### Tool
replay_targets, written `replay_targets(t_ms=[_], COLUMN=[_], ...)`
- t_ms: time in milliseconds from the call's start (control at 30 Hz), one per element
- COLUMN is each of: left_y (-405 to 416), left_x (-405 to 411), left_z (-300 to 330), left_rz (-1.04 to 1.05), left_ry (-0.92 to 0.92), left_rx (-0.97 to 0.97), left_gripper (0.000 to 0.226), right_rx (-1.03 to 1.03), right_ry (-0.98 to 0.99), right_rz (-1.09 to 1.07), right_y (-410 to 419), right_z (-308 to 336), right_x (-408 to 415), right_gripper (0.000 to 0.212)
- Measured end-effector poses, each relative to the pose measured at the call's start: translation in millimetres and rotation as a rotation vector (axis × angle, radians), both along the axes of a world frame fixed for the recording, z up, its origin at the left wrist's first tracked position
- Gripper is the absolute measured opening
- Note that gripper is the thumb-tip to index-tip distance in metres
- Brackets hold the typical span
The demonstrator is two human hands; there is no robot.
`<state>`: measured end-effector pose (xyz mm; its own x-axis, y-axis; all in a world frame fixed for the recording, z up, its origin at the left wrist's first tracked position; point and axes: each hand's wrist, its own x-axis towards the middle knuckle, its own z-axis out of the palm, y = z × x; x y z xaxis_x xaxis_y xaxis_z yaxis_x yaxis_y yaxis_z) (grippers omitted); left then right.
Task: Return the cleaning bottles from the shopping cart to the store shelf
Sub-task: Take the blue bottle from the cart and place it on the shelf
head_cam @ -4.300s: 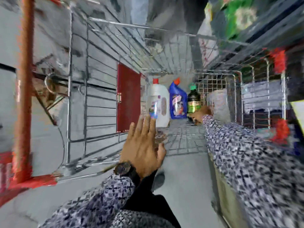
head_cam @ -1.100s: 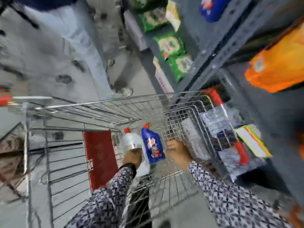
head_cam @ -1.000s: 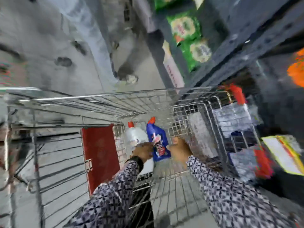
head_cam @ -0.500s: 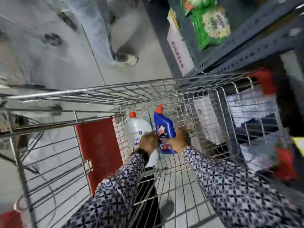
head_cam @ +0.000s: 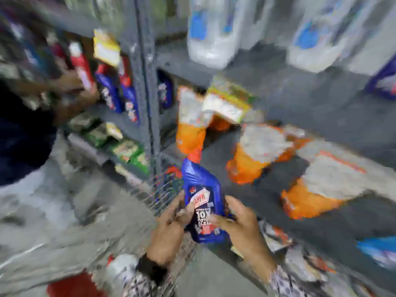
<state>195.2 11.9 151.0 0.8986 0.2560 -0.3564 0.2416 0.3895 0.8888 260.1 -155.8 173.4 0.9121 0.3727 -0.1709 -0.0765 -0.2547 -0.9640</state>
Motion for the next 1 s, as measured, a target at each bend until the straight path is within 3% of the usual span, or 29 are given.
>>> replay_targets(t_ms=[233,400,600,767,1000], left_y=[-170.2,-246.6,-270.6,-259.7,-245.9], left_x=[10.3,-12.9,-42.0,-23.4,127.2], left_z=[210.8,287.3,294.7,293.4,304.8], left_rz=[-0.313,-0.479,-0.513,-0.526,-0.394], left_ry=[-0.569,-0.813,-0.843,-0.822,-0.706], left_rx=[0.216,0.231,0.208,0.219,0.410], left_gripper=[0.033,0.039,0.043,0.038,0.027], right_rx=[0.220,0.338,0.358,0.359,0.001], right_ry=[-0.480,-0.676,-0.694,-0.688,-0.659], right_rz=[-0.388,-0.508,-0.520,-0.522,-0.622], right_y=[-186.0,-262.0,-286.8,-275.7,-239.5], right_z=[187.7,254.1,257.1,257.2,269.5], right_x=[-66.3,-110.7,-145.4,-128.3,39.7], right_gripper=[0.040,0.042,0.053,0.045,0.036])
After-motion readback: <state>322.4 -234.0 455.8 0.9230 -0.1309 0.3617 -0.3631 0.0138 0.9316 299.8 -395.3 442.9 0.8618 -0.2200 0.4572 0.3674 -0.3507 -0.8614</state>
